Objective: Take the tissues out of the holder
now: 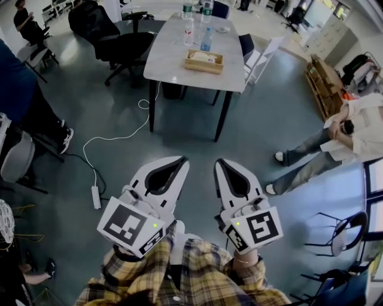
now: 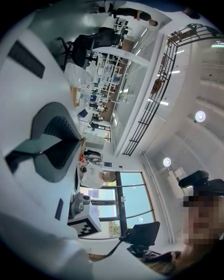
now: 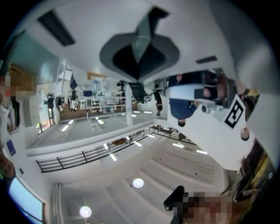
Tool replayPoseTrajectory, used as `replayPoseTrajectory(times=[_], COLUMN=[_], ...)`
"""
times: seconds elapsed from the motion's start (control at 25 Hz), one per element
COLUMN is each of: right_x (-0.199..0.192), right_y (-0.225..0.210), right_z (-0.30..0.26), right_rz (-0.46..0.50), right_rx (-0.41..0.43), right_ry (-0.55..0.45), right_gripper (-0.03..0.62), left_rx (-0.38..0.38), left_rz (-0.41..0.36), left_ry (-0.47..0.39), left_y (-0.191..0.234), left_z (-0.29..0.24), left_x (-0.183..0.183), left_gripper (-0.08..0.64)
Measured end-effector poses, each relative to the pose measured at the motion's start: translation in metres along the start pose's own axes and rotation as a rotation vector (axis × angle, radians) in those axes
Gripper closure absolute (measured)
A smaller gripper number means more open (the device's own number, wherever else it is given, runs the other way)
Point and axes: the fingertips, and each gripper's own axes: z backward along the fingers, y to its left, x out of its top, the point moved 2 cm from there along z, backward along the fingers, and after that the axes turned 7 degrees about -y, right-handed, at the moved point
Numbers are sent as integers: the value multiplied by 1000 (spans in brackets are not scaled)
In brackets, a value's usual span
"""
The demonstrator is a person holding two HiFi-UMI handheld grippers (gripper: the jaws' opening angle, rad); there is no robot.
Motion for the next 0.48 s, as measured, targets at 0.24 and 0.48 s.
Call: replayPoseTrajectory(times=[0.24,0.48], right_x=[-2,1], right_y=[-13,-32], right_z=[-38,-95], right_rz=[-19,-20], right_rx=[-5,-13], right_ry=[1,-7], right_gripper=[581,581], left_rx=[-16,-38], left_rz=[4,0], left_ry=[6,8], left_y=[35,85], left_z=[-25,-61], left_x=[1,8], left_gripper=[541,541])
